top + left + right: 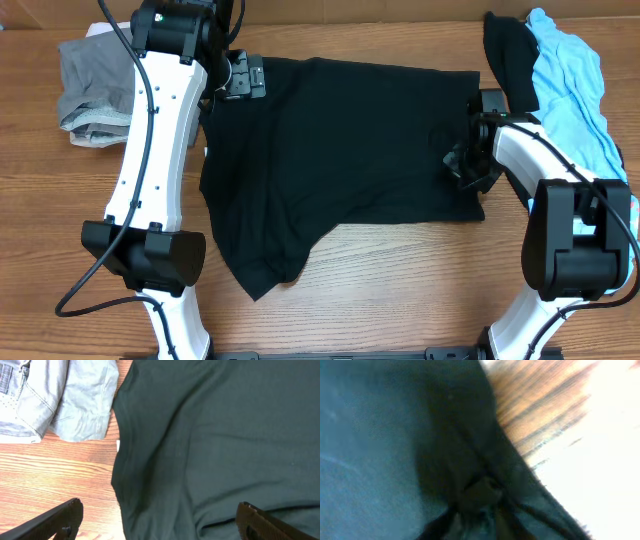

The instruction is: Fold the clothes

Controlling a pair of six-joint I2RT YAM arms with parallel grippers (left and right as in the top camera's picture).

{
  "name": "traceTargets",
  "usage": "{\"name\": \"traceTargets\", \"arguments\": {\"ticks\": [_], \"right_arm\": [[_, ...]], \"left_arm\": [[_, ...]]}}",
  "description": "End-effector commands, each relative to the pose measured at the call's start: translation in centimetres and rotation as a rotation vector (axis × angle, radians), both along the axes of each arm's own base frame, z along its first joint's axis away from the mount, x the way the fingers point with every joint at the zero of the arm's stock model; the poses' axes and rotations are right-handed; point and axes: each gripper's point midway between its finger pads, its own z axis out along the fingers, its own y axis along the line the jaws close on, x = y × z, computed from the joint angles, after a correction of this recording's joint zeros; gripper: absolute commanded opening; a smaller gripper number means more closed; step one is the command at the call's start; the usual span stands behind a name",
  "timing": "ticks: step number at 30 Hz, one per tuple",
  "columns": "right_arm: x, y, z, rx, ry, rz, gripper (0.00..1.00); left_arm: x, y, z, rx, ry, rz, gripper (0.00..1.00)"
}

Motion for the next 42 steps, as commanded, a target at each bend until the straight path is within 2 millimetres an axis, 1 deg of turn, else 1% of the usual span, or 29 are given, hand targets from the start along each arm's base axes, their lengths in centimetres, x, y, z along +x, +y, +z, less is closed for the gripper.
{"name": "traceTargets", "arguments": {"ticks": [1,4,8,10,12,19,26,27,28,31,37,42], "right_arm": [[-0.5,-0.6,-0.8,0.010,0.038,-0.030,0.06],[-0.9,-1.2,-0.2,0.011,0.050,-0.045,0.04],[-1.3,-1.7,1.1,0.012,0.061,-0.061,0.04],[-1.4,-1.8,1.8,0.012,0.067,-0.062,0.09],[-1.5,-1.8,2.2,0.012,0.077,-0.059,0.11],[-2.7,-1.7,2.4,0.014,0.130,-0.059,0.11],[-3.5,-1.7,2.5,0.015,0.163,-0.056,0.11],[-3.6,-1.7,2.5,0.015,0.164,-0.056,0.14],[-3.6,-1.7,2.5,0.016,0.166,-0.056,0.18],[-3.8,-1.5,2.5,0.026,0.173,-0.057,0.21],[-3.8,-0.9,2.5,0.061,0.173,-0.058,0.20],[-3.8,-0.7,2.5,0.072,0.173,-0.058,0.12]], "left_arm": [[0.2,0.3,-0.4,0.018,0.005,-0.008,1.00],[0.2,0.3,-0.4,0.019,0.004,-0.007,1.00],[0.3,0.3,-0.3,0.018,0.000,-0.007,1.00],[0.4,0.3,-0.3,0.018,-0.004,-0.007,1.00],[0.5,0.3,-0.3,0.018,-0.008,-0.007,1.00],[0.6,0.3,-0.3,0.020,-0.011,-0.011,1.00],[0.6,0.3,-0.3,0.021,-0.012,-0.013,1.00],[0.6,0.3,-0.2,0.021,-0.013,-0.013,1.00],[0.7,0.3,-0.2,0.021,-0.015,-0.013,1.00],[0.7,0.3,-0.2,0.020,-0.017,-0.013,1.00],[0.8,0.3,-0.2,0.027,-0.020,-0.034,1.00],[0.8,0.3,-0.2,0.028,-0.019,-0.037,1.00]]}}
